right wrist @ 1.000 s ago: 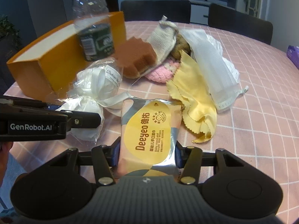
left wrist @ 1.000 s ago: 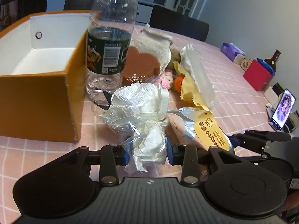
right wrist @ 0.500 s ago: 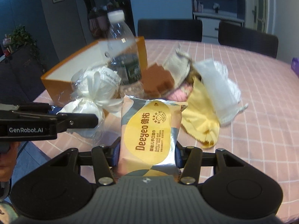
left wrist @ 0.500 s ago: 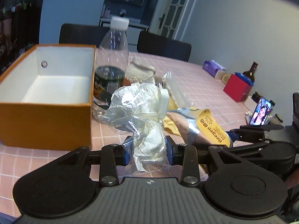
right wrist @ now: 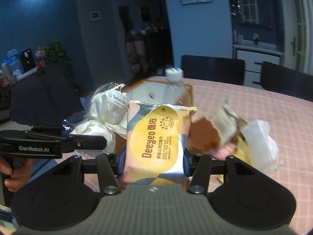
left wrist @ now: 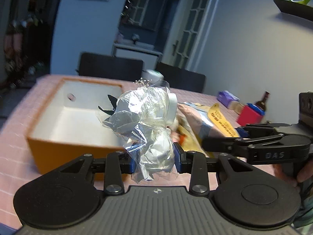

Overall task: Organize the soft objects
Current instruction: 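Carry both items over the shoebox and release them inside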

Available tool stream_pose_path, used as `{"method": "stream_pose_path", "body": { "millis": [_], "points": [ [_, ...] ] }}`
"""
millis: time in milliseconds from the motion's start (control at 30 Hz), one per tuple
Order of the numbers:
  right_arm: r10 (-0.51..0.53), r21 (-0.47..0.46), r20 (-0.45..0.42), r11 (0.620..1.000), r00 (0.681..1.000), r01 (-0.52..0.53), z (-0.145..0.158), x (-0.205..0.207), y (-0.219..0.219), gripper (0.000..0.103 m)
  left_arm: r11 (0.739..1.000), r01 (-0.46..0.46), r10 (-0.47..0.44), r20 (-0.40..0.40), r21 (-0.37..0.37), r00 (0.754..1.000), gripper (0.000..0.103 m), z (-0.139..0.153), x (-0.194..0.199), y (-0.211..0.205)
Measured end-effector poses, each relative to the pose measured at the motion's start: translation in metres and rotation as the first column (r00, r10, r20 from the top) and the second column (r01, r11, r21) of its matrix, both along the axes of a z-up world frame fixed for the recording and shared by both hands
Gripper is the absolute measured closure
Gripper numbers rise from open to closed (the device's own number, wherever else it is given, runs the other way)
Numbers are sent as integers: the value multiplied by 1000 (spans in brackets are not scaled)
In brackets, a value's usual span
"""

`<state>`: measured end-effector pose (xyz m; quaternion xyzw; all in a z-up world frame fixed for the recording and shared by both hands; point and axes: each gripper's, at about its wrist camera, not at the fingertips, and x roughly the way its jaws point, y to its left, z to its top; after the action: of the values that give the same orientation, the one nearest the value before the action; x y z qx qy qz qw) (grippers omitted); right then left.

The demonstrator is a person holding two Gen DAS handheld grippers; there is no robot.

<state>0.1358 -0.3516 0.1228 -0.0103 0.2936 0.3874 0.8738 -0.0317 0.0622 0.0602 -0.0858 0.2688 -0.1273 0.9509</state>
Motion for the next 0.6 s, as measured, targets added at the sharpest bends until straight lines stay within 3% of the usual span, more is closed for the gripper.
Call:
{"method": "stream_pose_path", "body": {
  "millis": [167, 267, 467, 600],
  "points": [
    [67, 38, -2, 997, 998, -67, 12, 13, 43, 50, 994, -47, 43, 37, 100, 998, 62, 17, 15, 20],
    [72, 28, -1, 997, 997, -72, 15, 26, 75, 50, 983, -69, 69, 10, 169, 998, 62, 22, 40, 33],
    [35, -72, -56, 997, 998, -39, 5, 60, 141, 50, 975, -44, 85, -182, 217, 980, 62, 12, 105, 69],
    [37, -163, -100, 985, 994, -53, -6, 81, 175, 50, 969, 15, 72, -337, 248, 939, 62, 4, 139, 82]
  ]
}}
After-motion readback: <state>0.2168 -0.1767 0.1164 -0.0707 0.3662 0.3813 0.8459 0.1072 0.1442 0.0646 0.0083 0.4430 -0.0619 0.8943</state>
